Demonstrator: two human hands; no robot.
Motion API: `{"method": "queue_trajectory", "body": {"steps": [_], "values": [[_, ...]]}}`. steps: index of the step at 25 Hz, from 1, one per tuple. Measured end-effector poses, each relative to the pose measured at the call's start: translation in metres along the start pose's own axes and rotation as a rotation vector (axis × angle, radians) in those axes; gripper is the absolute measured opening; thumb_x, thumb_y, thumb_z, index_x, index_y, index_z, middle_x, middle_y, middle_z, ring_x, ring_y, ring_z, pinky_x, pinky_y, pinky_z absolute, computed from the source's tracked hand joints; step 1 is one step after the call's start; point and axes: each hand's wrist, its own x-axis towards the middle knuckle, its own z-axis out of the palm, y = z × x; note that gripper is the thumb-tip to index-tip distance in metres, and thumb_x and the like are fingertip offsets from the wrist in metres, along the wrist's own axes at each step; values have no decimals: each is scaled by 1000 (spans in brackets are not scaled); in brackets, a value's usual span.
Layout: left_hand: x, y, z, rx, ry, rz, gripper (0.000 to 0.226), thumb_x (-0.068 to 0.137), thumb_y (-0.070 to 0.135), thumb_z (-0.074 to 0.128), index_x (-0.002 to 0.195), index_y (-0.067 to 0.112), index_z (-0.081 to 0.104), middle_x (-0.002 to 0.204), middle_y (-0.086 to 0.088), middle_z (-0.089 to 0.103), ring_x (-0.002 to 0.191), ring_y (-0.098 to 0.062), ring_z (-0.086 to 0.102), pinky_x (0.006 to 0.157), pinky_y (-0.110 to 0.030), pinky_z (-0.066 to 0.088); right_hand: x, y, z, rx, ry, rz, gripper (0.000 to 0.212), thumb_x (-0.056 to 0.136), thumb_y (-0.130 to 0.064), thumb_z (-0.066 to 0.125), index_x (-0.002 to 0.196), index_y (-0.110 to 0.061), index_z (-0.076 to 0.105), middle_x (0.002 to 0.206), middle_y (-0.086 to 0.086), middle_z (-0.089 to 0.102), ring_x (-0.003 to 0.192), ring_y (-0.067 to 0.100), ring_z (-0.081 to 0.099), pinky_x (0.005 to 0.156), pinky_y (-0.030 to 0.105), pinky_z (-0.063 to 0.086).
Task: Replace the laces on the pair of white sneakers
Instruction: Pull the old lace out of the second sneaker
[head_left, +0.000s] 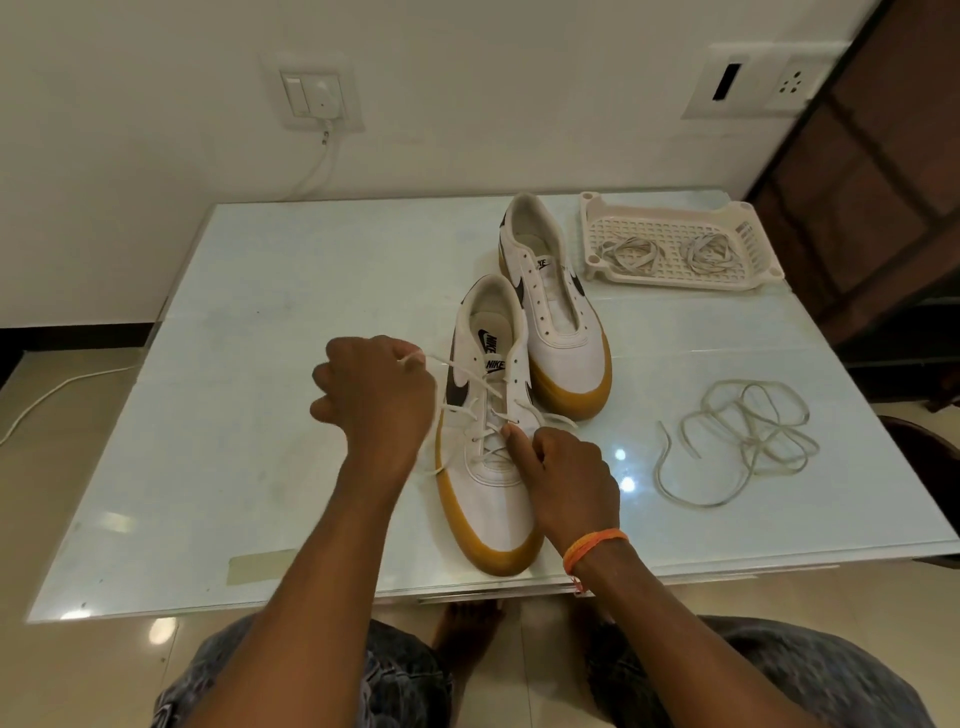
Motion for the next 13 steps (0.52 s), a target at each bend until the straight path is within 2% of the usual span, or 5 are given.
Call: {"method": "queue_trajectory", "body": {"steps": [3, 6, 9, 11, 13], "values": [[-18, 7, 8, 175, 29, 422, 41, 82, 19, 65, 120, 31, 58, 137, -3, 32, 128, -26, 26, 94, -39, 26, -4, -2, 3, 53, 45, -1, 50, 93, -61, 42, 58, -26, 38, 53, -6, 44, 50, 9, 43, 51, 24, 35], [-26, 10, 21, 386, -95, 660, 32, 90, 22, 60, 120, 31, 62, 144, -2, 28, 134, -26, 20, 100, -41, 22, -4, -1, 6, 51, 61, -6, 47, 92, -61, 40, 59, -27, 40, 55, -6, 46, 51, 11, 45, 53, 27, 41], [-33, 8, 29, 513, -124, 665, 34, 92, 29, 60, 126, 28, 59, 145, -4, 29, 135, -26, 21, 101, -40, 25, -3, 1, 8, 34, 48, 2, 43, 91, -60, 39, 63, -28, 43, 57, -8, 48, 55, 12, 51, 56, 23, 42], [-31, 11, 28, 448, -159, 594, 28, 91, 28, 63, 119, 29, 62, 141, -1, 32, 132, -24, 24, 99, -39, 26, -2, 1, 8, 30, 47, -3, 43, 92, -60, 40, 64, -29, 43, 57, -9, 48, 55, 12, 51, 56, 22, 41], [-24, 16, 22, 274, -163, 423, 15, 91, 23, 63, 103, 31, 68, 131, 1, 37, 124, -22, 30, 92, -38, 28, -3, 1, 7, 39, 48, -6, 45, 93, -60, 42, 61, -28, 40, 56, -8, 46, 53, 10, 46, 53, 22, 37]]}}
